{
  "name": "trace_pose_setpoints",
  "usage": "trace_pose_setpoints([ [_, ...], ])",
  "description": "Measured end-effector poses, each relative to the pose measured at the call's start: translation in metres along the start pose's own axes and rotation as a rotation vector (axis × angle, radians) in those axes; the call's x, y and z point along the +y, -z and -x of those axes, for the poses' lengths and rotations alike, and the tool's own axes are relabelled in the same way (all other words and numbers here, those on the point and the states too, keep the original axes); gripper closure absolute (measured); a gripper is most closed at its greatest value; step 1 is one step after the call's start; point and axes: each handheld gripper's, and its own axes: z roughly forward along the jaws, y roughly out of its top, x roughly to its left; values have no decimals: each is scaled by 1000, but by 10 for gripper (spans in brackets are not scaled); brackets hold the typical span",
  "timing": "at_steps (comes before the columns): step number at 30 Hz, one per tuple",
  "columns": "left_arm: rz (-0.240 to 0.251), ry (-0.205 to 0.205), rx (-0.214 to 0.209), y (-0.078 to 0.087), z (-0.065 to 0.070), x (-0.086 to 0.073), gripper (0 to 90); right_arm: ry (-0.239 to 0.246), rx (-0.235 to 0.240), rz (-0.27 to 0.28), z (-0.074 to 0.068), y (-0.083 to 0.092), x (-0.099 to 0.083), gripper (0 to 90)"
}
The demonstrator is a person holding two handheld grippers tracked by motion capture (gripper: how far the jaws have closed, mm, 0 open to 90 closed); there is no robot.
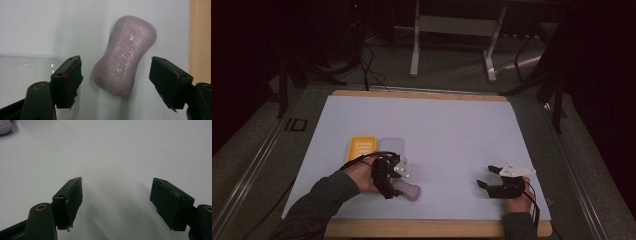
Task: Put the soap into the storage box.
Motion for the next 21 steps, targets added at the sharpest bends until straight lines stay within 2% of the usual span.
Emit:
trace_pose_setpoints([
  [9, -10, -5, -4, -7, 0, 4, 230, 0, 0, 0, 0, 0, 0, 256],
  [15, -8, -8, -29, -13, 1, 7, 211, 0, 1, 0, 0, 0, 0, 256],
  [21, -27, -36, -19, -17, 2, 10, 207, 0, 1, -1, 0, 0, 0, 256],
])
